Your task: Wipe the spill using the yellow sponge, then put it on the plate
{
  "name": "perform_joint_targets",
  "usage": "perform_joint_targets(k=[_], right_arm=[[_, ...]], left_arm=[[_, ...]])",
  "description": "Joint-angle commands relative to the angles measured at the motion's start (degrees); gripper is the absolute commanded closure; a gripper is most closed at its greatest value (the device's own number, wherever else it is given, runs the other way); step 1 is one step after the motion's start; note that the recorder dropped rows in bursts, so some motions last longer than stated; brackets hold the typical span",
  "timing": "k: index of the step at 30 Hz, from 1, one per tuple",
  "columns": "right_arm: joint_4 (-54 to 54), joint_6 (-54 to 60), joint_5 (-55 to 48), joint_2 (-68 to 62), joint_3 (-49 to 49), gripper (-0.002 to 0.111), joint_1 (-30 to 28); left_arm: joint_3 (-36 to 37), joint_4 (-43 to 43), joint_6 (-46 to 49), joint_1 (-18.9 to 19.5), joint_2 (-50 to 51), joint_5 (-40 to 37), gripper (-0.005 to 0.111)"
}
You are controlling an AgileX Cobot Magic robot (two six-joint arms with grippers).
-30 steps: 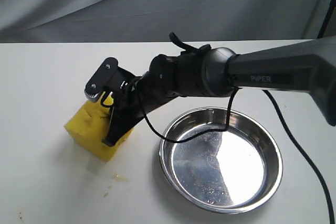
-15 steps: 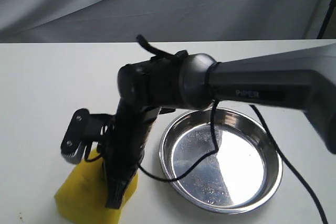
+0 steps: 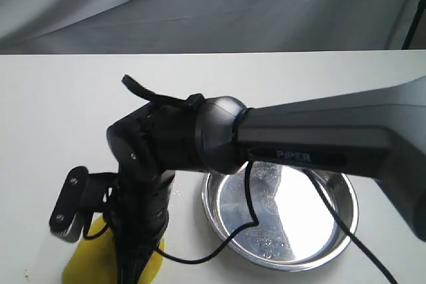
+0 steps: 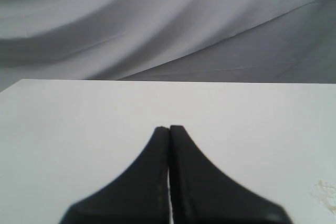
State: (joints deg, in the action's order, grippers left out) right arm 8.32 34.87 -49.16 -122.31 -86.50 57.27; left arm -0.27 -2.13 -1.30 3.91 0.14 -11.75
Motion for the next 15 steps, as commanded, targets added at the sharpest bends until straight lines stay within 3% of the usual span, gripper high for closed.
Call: perform_joint_targets(k=[1,6,11,15], right_arm=[[-12.82,-10.19,2.63,-1.42,0.63,0.108,-5.37],[-23.21,-18.86,7.37,-1.42,0.63,0.108,-8.82],[-25.81,-17.98,10.91,-1.42,0.63,0.108,-9.27],[-23.93,-12.05,7.68,-1.42,0.63,0.108,-6.79]], left_arm=[[0.27,0.0,-0.09,0.12,-0.14,0.16,0.107],[0.27,0.0,-0.09,0.12,-0.14,0.16,0.107],[0.27,0.0,-0.09,0.12,-0.14,0.16,0.107],[0.27,0.0,-0.09,0.12,-0.14,0.16,0.107]])
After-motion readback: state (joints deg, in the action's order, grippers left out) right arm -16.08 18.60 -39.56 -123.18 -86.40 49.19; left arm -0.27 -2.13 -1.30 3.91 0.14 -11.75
